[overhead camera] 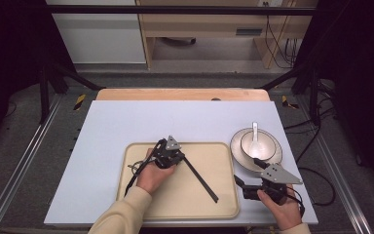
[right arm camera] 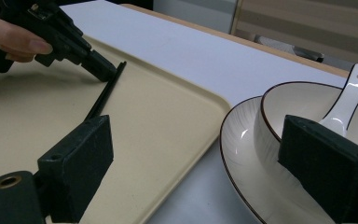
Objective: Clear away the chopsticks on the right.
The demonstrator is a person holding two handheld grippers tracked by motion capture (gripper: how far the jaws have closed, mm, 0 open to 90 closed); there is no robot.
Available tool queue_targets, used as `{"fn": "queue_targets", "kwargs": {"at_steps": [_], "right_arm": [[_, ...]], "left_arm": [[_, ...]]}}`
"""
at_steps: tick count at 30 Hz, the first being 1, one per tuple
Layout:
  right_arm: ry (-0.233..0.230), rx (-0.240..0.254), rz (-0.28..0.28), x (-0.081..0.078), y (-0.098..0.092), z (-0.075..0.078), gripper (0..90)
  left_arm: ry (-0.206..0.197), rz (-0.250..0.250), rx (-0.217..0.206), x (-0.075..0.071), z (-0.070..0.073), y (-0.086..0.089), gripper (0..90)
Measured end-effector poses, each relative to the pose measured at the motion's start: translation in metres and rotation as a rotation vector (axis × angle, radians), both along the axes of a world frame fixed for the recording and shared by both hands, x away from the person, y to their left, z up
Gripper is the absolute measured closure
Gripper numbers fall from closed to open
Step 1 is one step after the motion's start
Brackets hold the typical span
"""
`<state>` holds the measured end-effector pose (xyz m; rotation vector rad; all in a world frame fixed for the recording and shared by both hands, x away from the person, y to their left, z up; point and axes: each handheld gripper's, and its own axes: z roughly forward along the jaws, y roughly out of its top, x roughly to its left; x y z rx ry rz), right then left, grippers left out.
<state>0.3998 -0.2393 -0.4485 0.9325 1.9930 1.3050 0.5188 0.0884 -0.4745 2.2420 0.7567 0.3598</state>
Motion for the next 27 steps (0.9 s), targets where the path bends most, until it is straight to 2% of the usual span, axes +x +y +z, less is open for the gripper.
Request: {"fn": "queue_targets", "kwargs": {"at_steps": [9, 13, 17, 18, 19, 21, 22, 24, 27], "right_arm": [[0.012, -0.001, -0.013, 0.0, -0.001, -0.001, 10.3], [0.02, -0.001, -0.029, 0.001, -0.002, -0.002, 10.4], [0.033, 0.005, -0.05, 0.003, -0.005, -0.004, 10.4], [0.037, 0.006, -0.053, 0.003, -0.006, -0.004, 10.4], [0.038, 0.006, -0.057, 0.003, -0.006, -0.004, 10.4], [0.042, 0.008, -0.06, 0.003, -0.007, -0.004, 10.4], [0.042, 0.008, -0.068, 0.004, -0.008, -0.004, 10.4], [0.043, 0.012, -0.083, 0.004, -0.009, -0.004, 10.4], [0.043, 0.014, -0.091, 0.005, -0.01, -0.005, 10.4]], "left_arm": [[-0.005, -0.074, 0.012, 0.003, 0.0, -0.019, 89.7], [-0.004, -0.1, 0.0, 0.004, -0.001, -0.03, 89.7], [-0.001, -0.146, 0.004, 0.003, -0.001, -0.043, 89.7], [-0.004, -0.166, 0.016, 0.004, 0.0, -0.045, 89.7], [-0.003, -0.166, 0.007, 0.003, -0.001, -0.049, 89.7], [-0.003, -0.183, 0.016, 0.004, 0.0, -0.052, 89.7], [-0.002, -0.181, 0.005, 0.004, -0.001, -0.054, 89.7], [0.002, -0.212, 0.018, 0.004, 0.0, -0.063, 89.7], [0.004, -0.227, 0.021, 0.003, 0.001, -0.07, 89.7]]}}
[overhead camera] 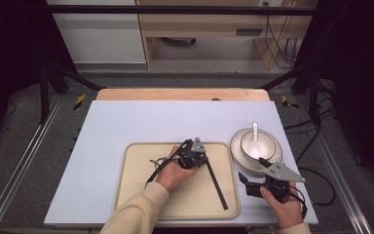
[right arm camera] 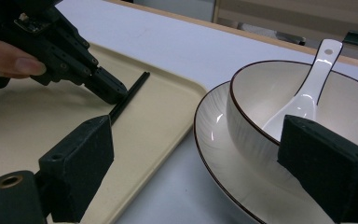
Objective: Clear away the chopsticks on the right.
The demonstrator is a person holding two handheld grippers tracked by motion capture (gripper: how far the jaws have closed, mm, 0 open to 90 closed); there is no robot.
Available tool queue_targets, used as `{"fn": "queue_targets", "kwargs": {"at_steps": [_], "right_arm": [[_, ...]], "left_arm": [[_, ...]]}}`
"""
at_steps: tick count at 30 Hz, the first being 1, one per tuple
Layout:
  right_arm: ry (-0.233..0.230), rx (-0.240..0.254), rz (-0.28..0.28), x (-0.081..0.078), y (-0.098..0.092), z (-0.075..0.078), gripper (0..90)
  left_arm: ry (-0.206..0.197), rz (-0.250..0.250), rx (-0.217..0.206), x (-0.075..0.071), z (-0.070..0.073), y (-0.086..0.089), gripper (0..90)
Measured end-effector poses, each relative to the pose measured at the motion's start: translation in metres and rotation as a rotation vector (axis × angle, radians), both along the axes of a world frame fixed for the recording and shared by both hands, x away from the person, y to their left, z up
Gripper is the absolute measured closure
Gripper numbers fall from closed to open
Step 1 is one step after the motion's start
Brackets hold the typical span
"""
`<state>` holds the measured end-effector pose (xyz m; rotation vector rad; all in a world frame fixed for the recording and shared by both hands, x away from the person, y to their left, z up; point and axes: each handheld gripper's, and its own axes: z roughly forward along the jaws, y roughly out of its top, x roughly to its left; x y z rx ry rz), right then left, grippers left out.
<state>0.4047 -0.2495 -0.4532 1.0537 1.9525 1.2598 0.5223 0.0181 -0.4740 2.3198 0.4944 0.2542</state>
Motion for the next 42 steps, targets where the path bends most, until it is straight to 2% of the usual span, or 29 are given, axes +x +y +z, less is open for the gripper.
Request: {"fn": "queue_targets", "kwargs": {"at_steps": [4, 9, 19, 26, 32, 33, 34, 37, 38, 40, 41, 42], "right_arm": [[0.0, -0.004, -0.004, 0.001, -0.001, -0.001, 10.4], [0.0, -0.005, -0.005, 0.001, -0.001, -0.001, 10.5], [0.005, -0.008, 0.0, 0.001, -0.001, -0.001, 10.6], [-0.001, -0.004, 0.007, 0.001, 0.0, -0.001, 10.5], [-0.008, -0.004, 0.027, -0.001, 0.004, 0.001, 10.5], [-0.012, -0.007, 0.036, -0.001, 0.006, 0.001, 10.5], [-0.016, -0.012, 0.038, -0.001, 0.007, 0.001, 10.5], [-0.017, -0.02, 0.049, -0.002, 0.01, 0.001, 10.4], [-0.017, -0.02, 0.049, -0.002, 0.01, 0.001, 10.4], [-0.016, -0.025, 0.059, -0.002, 0.014, 0.0, 10.3], [-0.016, -0.026, 0.064, -0.002, 0.015, 0.0, 10.3], [-0.013, -0.027, 0.066, -0.002, 0.016, 0.0, 10.2]], "left_arm": [[-0.006, -0.039, -0.002, -0.004, 0.0, -0.015, 89.7], [-0.007, -0.057, -0.001, -0.008, 0.0, -0.021, 89.7], [-0.01, -0.066, 0.002, -0.01, 0.0, -0.027, 89.7], [-0.019, -0.062, 0.008, -0.011, 0.002, -0.024, 89.7], [-0.053, -0.05, -0.015, -0.021, 0.01, -0.005, 89.6], [-0.058, -0.041, -0.035, -0.025, 0.012, 0.005, 89.6], [-0.058, -0.041, -0.035, -0.025, 0.012, 0.005, 89.6], [-0.071, -0.019, -0.072, -0.034, 0.017, 0.03, 89.3], [-0.071, -0.019, -0.072, -0.034, 0.017, 0.03, 88.8], [-0.081, 0.006, -0.091, -0.039, 0.019, 0.051, 87.0], [-0.079, 0.022, -0.109, -0.041, 0.018, 0.057, 85.4], [-0.079, 0.022, -0.109, -0.041, 0.018, 0.057, 83.2]]}}
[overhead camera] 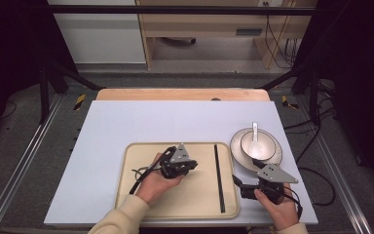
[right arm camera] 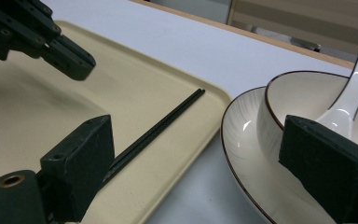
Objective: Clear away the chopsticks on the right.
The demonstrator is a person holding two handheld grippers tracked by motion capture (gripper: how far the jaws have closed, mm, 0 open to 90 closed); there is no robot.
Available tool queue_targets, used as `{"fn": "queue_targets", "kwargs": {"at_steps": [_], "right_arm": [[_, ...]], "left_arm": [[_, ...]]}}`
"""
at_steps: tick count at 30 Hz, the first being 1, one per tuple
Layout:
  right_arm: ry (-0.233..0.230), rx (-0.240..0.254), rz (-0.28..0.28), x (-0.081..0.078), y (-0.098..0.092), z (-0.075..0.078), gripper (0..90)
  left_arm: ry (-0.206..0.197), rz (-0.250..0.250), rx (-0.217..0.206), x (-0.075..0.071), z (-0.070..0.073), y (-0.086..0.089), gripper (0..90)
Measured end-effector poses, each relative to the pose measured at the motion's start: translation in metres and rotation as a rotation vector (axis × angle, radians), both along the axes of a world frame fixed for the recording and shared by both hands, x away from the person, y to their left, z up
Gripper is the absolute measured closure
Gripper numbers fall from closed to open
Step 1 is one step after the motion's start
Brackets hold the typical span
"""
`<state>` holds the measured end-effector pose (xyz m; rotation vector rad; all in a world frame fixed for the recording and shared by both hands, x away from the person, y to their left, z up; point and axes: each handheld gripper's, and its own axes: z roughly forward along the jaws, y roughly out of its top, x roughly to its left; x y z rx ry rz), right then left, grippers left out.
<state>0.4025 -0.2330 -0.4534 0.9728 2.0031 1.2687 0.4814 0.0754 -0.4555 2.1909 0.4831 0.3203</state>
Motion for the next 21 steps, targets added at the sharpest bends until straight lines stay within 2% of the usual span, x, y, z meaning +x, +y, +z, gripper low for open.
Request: {"fn": "queue_targets", "kwargs": {"at_steps": [1, 2, 4, 6, 8, 9, 10, 11, 13, 14, 15, 16, 21], "right_arm": [[-0.002, -0.004, 0.003, 0.0, 0.001, 0.0, 10.2], [-0.002, -0.004, 0.003, 0.0, 0.001, 0.0, 10.2], [-0.001, -0.01, 0.007, 0.0, 0.003, -0.001, 10.0], [-0.001, -0.009, 0.008, 0.0, 0.003, -0.001, 10.0], [-0.001, -0.009, 0.007, 0.0, 0.004, -0.001, 9.8], [-0.005, -0.009, 0.011, 0.0, 0.004, -0.001, 9.7], [-0.005, -0.009, 0.011, 0.0, 0.004, -0.001, 9.7], [-0.005, -0.008, 0.01, 0.0, 0.004, -0.001, 9.6], [-0.008, -0.006, 0.012, 0.0, 0.005, -0.001, 9.4], [-0.008, -0.006, 0.012, 0.0, 0.005, -0.001, 9.4], [-0.008, -0.006, 0.013, 0.0, 0.005, -0.001, 9.4], [-0.008, -0.006, 0.013, 0.0, 0.005, -0.001, 9.4], [-0.01, -0.006, 0.014, 0.0, 0.005, -0.001, 9.2]], "left_arm": [[-0.013, 0.028, -0.018, -0.002, 0.001, 0.014, 80.0], [-0.013, 0.028, -0.018, -0.002, 0.001, 0.014, 75.8], [-0.041, 0.056, -0.057, -0.007, 0.006, 0.032, 69.3], [-0.051, 0.065, -0.066, -0.009, 0.008, 0.038, 61.6], [-0.074, 0.069, -0.079, -0.011, 0.011, 0.048, 59.8], [-0.091, 0.079, -0.092, -0.013, 0.014, 0.058, 54.5], [-0.091, 0.079, -0.092, -0.013, 0.014, 0.058, 51.5], [-0.098, 0.087, -0.099, -0.014, 0.015, 0.062, 51.5], [-0.116, 0.106, -0.127, -0.016, 0.019, 0.076, 45.2], [-0.116, 0.106, -0.127, -0.016, 0.019, 0.076, 43.0], [-0.129, 0.126, -0.141, -0.017, 0.021, 0.085, 40.5], [-0.129, 0.126, -0.141, -0.017, 0.021, 0.085, 38.0], [-0.145, 0.166, -0.18, -0.02, 0.024, 0.11, 31.0]]}}
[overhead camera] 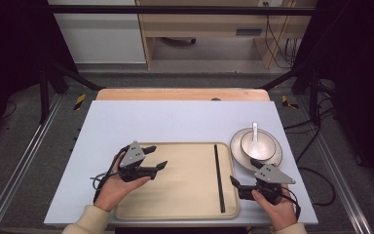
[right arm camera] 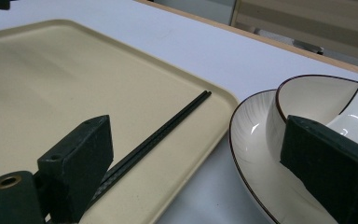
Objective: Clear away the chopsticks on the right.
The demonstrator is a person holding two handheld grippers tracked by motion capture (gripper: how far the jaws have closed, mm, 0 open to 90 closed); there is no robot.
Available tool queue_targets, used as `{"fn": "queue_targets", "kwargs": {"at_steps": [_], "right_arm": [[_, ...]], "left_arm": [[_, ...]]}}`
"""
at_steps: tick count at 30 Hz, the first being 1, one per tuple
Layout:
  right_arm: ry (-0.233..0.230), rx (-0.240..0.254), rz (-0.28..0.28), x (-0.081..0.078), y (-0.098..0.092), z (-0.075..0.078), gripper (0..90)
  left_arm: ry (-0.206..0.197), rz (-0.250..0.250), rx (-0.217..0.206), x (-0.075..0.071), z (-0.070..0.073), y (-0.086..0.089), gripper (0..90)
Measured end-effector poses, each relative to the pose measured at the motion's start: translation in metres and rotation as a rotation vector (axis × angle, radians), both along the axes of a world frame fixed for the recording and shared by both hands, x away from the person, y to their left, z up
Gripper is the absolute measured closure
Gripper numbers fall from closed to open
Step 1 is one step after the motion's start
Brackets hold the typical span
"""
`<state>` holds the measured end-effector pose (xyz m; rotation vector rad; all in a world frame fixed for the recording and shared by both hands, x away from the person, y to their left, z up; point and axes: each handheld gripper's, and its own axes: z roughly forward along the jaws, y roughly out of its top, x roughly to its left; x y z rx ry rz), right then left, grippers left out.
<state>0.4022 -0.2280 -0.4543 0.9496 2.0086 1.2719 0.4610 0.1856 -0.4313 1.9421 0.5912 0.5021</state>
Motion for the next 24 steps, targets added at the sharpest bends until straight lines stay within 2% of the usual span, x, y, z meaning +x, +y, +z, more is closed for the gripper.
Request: {"fn": "queue_targets", "kwargs": {"at_steps": [1, 3, 4, 5, 6, 10, 18, 24], "right_arm": [[0.0, 0.002, 0.001, 0.0, 0.0, 0.0, 9.1], [-0.002, 0.002, 0.002, 0.0, 0.0, 0.0, 9.0], [-0.003, 0.005, 0.002, 0.0, 0.0, 0.0, 8.8], [-0.004, 0.007, 0.002, 0.0, 0.0, 0.0, 8.7], [-0.008, 0.007, 0.003, 0.0, 0.0, 0.0, 8.3], [-0.008, 0.013, -0.004, 0.0, -0.001, 0.001, 8.0], [-0.009, 0.023, -0.008, 0.001, -0.003, 0.001, 8.0], [-0.01, 0.035, -0.016, 0.001, -0.006, 0.001, 8.0]], "left_arm": [[-0.005, 0.012, -0.017, -0.001, 0.0, 0.01, 26.9], [-0.005, 0.017, -0.024, -0.002, 0.001, 0.014, 22.9], [-0.014, 0.028, -0.038, -0.003, 0.001, 0.023, 21.2], [-0.014, 0.028, -0.038, -0.003, 0.001, 0.023, 19.8], [-0.018, 0.038, -0.051, -0.005, 0.002, 0.032, 18.2], [-0.033, 0.047, -0.082, -0.007, 0.003, 0.05, 12.1], [-0.062, 0.095, -0.143, -0.008, 0.005, 0.083, 6.5], [-0.076, 0.114, -0.155, -0.011, 0.001, 0.099, 4.5]]}}
